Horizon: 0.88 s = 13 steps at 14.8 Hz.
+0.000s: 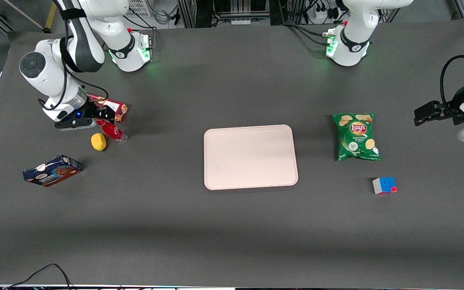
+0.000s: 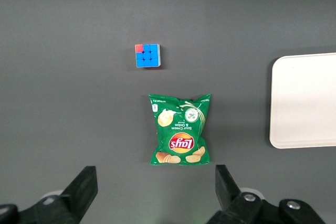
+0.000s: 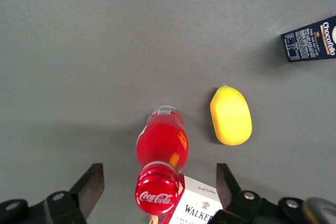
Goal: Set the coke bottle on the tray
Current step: 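Close the right gripper around the red Coca-Cola bottle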
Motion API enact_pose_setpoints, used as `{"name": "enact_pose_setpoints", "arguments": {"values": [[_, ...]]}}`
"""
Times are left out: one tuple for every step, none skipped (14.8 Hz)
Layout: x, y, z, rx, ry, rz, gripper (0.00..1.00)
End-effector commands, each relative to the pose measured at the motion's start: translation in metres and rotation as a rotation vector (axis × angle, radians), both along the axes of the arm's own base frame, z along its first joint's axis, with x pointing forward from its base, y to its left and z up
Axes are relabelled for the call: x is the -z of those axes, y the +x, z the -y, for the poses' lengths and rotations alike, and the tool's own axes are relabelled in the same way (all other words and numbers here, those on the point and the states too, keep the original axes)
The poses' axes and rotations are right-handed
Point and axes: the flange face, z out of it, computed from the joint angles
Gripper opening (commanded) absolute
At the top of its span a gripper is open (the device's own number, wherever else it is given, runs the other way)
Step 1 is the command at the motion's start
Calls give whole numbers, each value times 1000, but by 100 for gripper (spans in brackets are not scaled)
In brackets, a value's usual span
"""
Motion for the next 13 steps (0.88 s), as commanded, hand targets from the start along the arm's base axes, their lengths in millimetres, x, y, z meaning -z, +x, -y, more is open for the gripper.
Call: {"name": "enact_pose_setpoints", "arguments": {"values": [[5,2,5,-24,-7,4,91],[5,2,5,-26,-7,4,90],[6,2,7,-23,-7,3,87],[7,1,7,-23,-7,0,83],[6,2,7,-23,-7,1,79],[7,1,7,-21,-6,0,76],[7,1,7,-20,-5,-3,74],[8,0,7,-20,-5,-8,72],[8,0,7,-20,-5,-9,68],[8,0,7,-16,-3,-11,63],[8,0,7,-15,-2,-12,59],[8,0,7,-14,-1,-14,54],[8,0,7,-13,0,-18,49]]}}
